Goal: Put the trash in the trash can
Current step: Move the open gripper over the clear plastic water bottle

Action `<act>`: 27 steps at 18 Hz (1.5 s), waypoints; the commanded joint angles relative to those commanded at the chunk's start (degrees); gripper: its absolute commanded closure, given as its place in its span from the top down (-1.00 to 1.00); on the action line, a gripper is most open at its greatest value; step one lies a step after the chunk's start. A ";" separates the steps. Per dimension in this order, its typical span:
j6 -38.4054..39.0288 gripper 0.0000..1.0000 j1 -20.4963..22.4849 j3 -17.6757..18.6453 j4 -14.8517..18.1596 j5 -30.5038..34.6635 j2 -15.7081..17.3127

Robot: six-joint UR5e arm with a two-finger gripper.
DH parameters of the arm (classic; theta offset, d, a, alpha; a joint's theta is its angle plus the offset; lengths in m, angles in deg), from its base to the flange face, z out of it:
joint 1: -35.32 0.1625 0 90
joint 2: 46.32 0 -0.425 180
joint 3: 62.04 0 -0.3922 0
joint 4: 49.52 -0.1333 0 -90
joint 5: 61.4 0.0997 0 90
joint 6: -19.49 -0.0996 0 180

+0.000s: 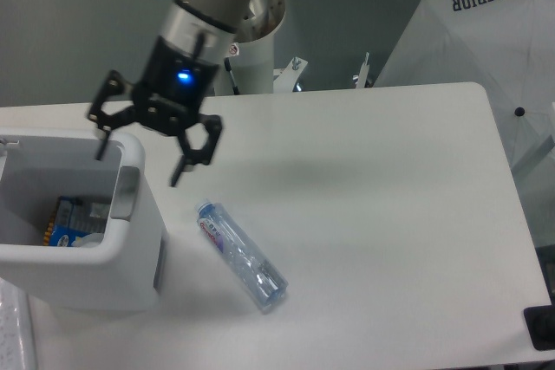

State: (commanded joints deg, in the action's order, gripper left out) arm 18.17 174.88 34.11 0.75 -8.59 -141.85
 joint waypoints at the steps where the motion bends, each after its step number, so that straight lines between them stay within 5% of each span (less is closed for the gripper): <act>1: 0.00 1.00 0.44 -0.26 0.00 1.49 -1.41; 12: 0.09 1.00 0.36 -5.01 -0.26 16.87 -16.61; 27: 2.37 1.00 -2.71 -7.73 -0.70 27.43 -26.55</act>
State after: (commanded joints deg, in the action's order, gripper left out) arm 20.55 172.17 26.38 0.05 18.84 -168.40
